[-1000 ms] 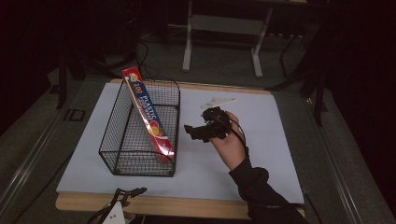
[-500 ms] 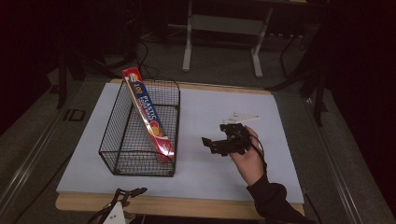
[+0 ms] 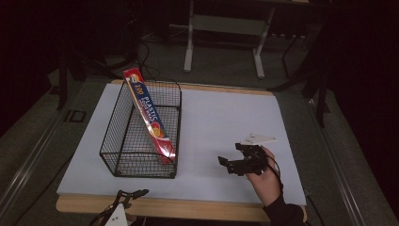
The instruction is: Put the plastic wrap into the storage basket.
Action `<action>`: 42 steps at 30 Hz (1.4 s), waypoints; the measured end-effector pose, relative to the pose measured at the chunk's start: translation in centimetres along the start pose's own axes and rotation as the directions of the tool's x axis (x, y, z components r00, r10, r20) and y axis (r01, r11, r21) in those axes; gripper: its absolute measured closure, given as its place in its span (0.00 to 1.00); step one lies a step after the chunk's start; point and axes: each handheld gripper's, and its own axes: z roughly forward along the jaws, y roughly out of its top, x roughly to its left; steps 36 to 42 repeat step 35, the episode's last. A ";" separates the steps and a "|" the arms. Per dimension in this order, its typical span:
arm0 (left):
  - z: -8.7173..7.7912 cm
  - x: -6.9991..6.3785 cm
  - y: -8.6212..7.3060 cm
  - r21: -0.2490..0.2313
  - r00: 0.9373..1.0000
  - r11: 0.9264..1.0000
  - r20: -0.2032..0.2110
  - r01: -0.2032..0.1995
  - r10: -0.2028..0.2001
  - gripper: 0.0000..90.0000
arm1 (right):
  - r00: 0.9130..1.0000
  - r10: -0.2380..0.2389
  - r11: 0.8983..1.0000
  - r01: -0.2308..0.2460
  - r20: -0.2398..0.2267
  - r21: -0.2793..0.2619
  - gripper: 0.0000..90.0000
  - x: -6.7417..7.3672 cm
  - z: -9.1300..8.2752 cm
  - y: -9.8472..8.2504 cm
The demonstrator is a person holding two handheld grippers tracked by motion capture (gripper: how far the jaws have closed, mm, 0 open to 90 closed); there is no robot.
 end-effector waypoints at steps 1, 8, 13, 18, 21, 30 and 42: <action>0.0 0.0 0.0 0.001 1.000 1.000 -0.001 -0.001 0.001 0.00 | 1.000 -0.001 1.000 0.001 0.002 -0.003 0.15 -0.1 -0.2 -0.3; 0.0 0.0 0.0 0.000 1.000 1.000 0.001 0.000 0.000 0.00 | 1.000 -0.003 1.000 0.003 0.028 -0.005 0.15 -0.8 -1.3 -2.3; 0.0 0.0 0.0 0.001 1.000 1.000 0.002 0.000 0.000 0.00 | 0.999 -0.008 1.000 0.008 0.038 0.011 0.15 -1.4 -1.5 -3.8; 0.0 -0.1 0.0 0.000 1.000 1.000 0.001 -0.003 0.003 0.00 | 0.999 -0.025 1.000 0.024 0.039 0.012 0.15 -1.9 -1.7 -5.5; 0.0 -0.1 0.0 -0.001 1.000 1.000 0.000 -0.004 0.004 0.00 | 0.999 -0.019 0.999 0.018 0.041 0.027 0.15 -2.1 -1.7 -6.3; 0.0 -0.1 0.0 0.002 1.000 1.000 0.007 -0.008 0.008 0.00 | 0.995 -0.049 0.999 0.047 0.090 0.027 0.15 -2.7 -1.6 -6.7; 0.0 -0.2 0.1 0.004 1.000 1.000 0.011 -0.010 0.010 0.00 | 0.992 -0.076 0.997 0.075 0.097 0.018 0.16 -2.7 -1.6 -6.7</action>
